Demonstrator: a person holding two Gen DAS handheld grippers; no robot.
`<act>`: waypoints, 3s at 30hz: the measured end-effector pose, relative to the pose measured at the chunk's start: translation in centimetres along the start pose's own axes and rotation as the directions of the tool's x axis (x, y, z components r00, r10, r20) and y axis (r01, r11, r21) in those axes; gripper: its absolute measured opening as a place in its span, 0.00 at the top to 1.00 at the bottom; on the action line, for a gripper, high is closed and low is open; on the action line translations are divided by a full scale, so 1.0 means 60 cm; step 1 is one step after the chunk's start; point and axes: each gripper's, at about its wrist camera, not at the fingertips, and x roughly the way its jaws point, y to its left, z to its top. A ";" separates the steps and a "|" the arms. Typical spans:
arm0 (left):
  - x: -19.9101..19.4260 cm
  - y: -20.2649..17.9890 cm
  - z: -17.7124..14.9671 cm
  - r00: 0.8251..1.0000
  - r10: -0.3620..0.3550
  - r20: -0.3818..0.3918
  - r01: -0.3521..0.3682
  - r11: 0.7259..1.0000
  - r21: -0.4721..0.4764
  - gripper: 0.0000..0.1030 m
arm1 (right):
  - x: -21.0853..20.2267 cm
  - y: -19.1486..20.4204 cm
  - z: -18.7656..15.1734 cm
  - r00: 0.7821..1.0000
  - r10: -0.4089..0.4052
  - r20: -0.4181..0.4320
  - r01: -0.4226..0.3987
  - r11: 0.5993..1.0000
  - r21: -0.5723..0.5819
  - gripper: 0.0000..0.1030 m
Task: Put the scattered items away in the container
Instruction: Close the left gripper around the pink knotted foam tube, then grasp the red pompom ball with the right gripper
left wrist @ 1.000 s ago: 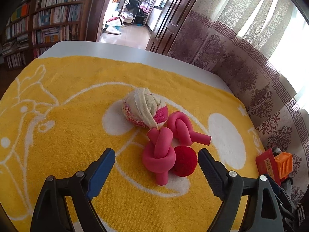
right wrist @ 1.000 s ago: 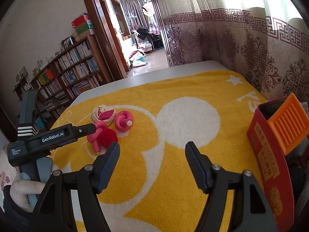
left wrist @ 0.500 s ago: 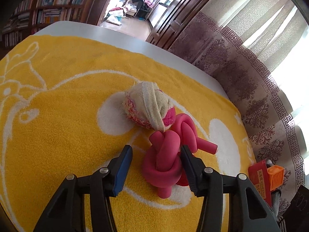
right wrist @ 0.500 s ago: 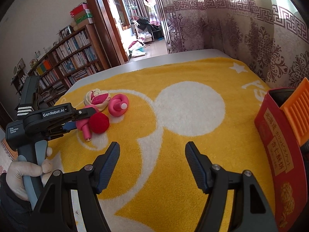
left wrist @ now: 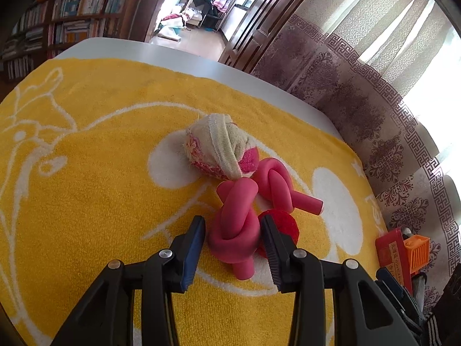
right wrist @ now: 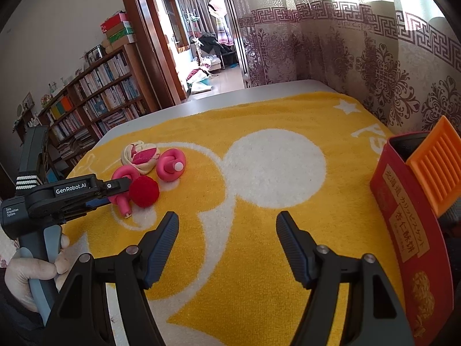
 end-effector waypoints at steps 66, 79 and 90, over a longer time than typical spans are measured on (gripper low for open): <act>0.010 0.000 -0.003 0.974 0.217 0.062 -0.225 0.960 0.169 0.53 | 0.008 0.008 -0.007 0.999 0.010 -0.033 -0.010 1.000 -0.011 0.28; -0.071 -0.005 0.005 0.973 0.141 0.181 -0.165 0.978 0.127 0.53 | 0.013 0.007 -0.009 0.999 0.005 -0.048 -0.006 1.000 -0.008 0.28; -0.107 0.011 0.011 0.970 0.114 0.216 -0.132 0.989 0.070 0.53 | 0.036 0.020 0.011 0.986 0.064 -0.153 -0.059 0.998 0.031 0.28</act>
